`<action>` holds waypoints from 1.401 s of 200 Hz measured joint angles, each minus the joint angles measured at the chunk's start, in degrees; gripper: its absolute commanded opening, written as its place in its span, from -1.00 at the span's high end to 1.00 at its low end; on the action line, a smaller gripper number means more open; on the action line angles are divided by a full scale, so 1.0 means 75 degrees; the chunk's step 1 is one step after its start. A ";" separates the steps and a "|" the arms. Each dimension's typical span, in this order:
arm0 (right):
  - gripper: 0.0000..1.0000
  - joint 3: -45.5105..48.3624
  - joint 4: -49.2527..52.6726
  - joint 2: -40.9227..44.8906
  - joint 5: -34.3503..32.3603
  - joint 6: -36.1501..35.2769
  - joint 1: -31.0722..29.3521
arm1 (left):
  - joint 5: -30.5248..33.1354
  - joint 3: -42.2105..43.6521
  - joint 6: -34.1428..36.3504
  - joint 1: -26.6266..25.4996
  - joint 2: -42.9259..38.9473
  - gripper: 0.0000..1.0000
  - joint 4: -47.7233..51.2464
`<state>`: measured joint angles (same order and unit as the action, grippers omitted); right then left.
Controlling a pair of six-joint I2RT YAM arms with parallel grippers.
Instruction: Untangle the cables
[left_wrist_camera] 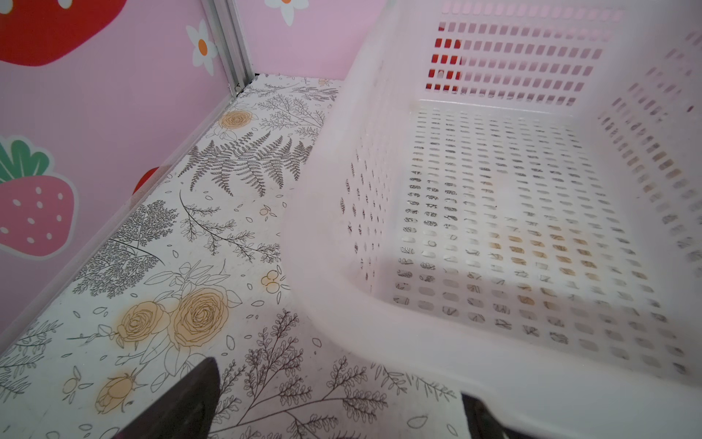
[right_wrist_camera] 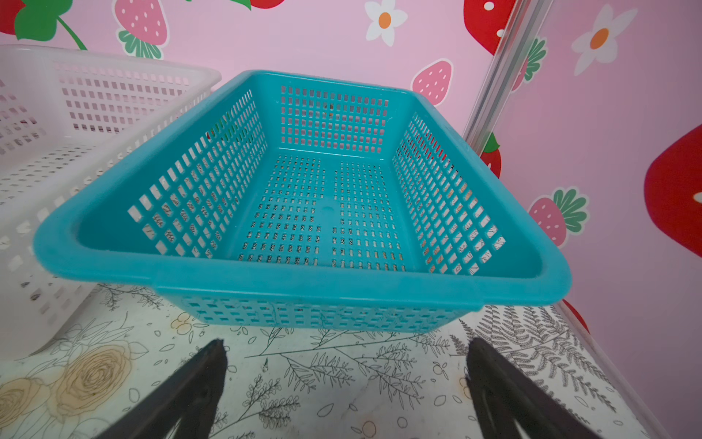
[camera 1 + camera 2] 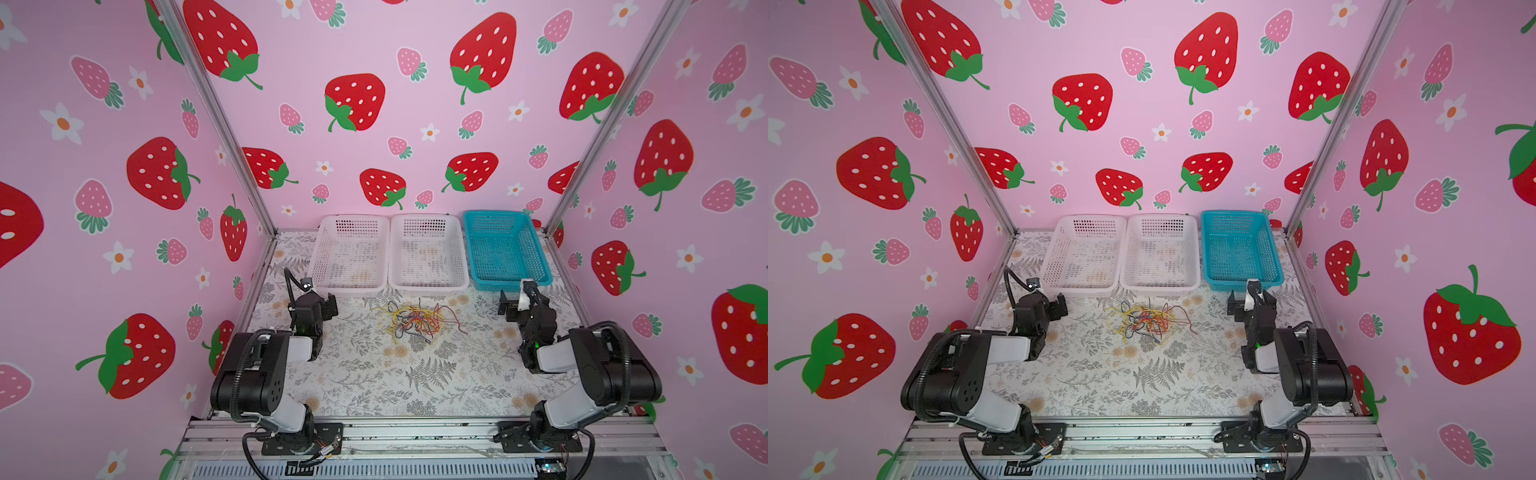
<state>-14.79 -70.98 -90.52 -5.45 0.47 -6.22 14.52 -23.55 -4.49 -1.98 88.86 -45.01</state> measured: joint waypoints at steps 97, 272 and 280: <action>-0.99 0.0000 -0.0003 0.0000 0.0000 -0.0017 0.0000 | 0.0000 0.0000 -0.0003 0.0000 0.0000 -0.98 0.0000; -0.99 -0.1058 0.3681 0.4730 0.2451 0.4147 -0.1227 | -0.1035 -0.0624 -0.1020 -0.0055 -0.4130 -0.98 0.3112; -0.99 -0.1139 0.3789 0.4674 0.2637 0.4150 -0.1483 | -0.1157 -0.0673 -0.1343 -0.0067 -0.4459 -0.98 0.3439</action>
<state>-23.33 -42.57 -55.46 14.33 31.59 -17.34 5.85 -28.60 -14.57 -2.48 55.42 -19.22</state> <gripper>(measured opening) 0.993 0.988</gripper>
